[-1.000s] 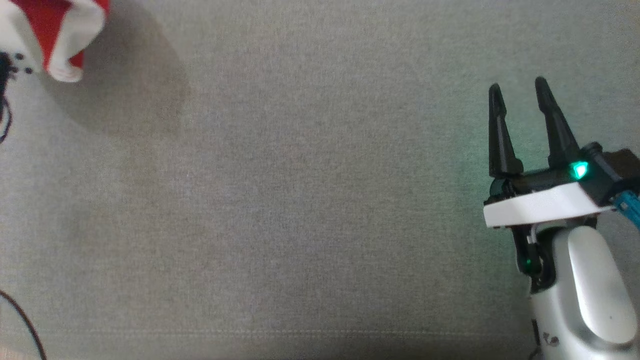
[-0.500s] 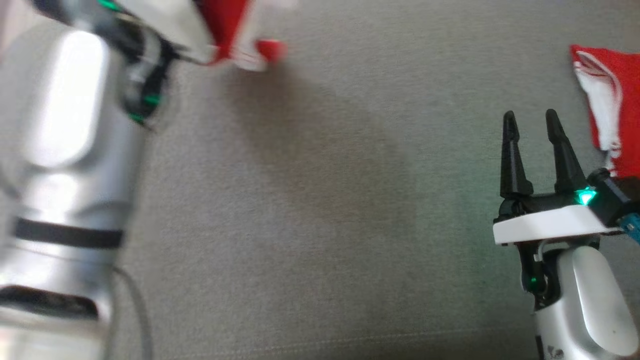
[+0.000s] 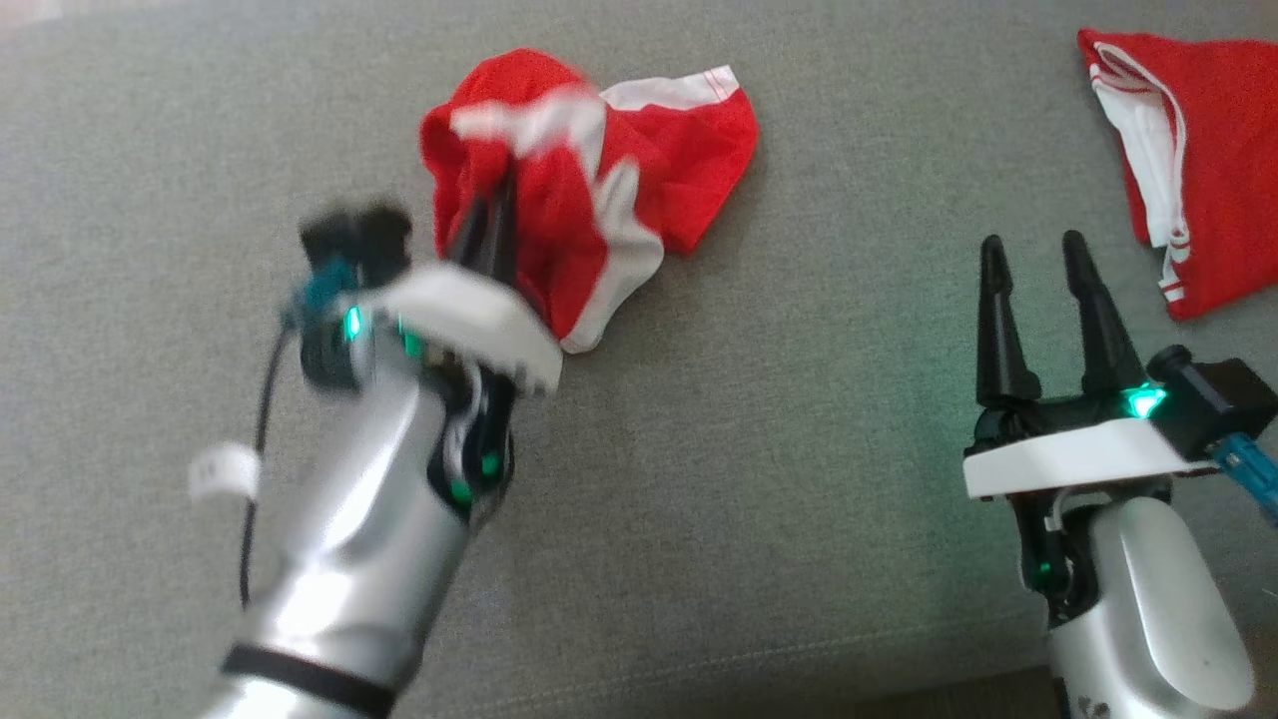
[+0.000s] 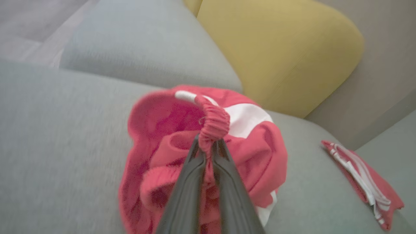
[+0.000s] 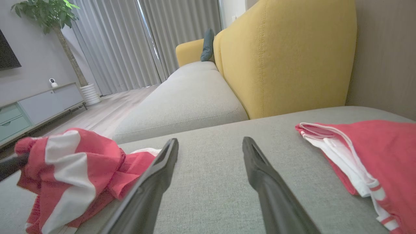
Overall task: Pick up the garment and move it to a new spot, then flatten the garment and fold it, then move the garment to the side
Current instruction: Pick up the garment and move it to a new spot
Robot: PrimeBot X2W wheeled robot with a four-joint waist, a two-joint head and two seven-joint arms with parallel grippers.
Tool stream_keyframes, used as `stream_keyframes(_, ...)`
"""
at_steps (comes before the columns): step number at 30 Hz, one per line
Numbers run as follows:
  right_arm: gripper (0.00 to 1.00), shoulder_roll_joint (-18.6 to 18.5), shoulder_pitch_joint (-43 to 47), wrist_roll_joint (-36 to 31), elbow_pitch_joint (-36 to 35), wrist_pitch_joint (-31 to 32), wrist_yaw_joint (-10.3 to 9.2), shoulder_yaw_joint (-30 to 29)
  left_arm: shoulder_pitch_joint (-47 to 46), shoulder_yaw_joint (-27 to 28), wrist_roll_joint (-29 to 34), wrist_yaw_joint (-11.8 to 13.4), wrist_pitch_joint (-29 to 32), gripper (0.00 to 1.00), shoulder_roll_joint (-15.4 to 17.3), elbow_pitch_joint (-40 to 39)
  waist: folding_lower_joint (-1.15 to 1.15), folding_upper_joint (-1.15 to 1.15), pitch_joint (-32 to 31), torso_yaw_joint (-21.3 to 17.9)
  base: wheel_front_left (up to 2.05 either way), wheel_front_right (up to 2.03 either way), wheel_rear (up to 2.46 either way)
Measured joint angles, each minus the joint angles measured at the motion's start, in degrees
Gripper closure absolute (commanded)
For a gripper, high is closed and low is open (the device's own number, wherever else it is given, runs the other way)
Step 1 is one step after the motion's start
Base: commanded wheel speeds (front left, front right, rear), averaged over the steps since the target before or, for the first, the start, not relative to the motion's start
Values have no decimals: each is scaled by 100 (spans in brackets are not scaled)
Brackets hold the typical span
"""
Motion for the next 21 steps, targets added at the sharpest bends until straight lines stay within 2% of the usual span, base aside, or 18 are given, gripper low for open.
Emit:
stream_keyframes(7,0,0,-31,5,107,-22,0,111,450,-89,-508,123,-307,100,4,517,0,0,163,33,0,0,0)
stream_keyframes(8,0,0,-31,5,119,-24,0,113,450,-82,-535,120,-332,93,4,519,0,0,162,57,0,0,0)
stream_keyframes(10,0,0,-31,-4,134,-33,0,110,454,-54,-583,75,-349,73,4,514,0,0,135,109,0,0,0)
stream_keyframes(12,0,0,-31,-4,154,-33,0,112,487,21,-581,20,-350,47,4,441,0,0,82,157,0,0,0)
stream_keyframes(13,0,0,-30,-4,159,-33,0,112,510,76,-581,-8,-354,5,4,365,0,0,50,181,0,0,0)
stream_keyframes(14,0,0,-30,-4,159,-33,0,112,510,76,-581,-8,-354,0,4,365,0,0,50,181,0,0,0)
stream_keyframes(21,0,0,-2,-52,182,-16,0,101,1007,300,-214,-216,-355,0,10,-248,0,0,-224,342,0,0,0)
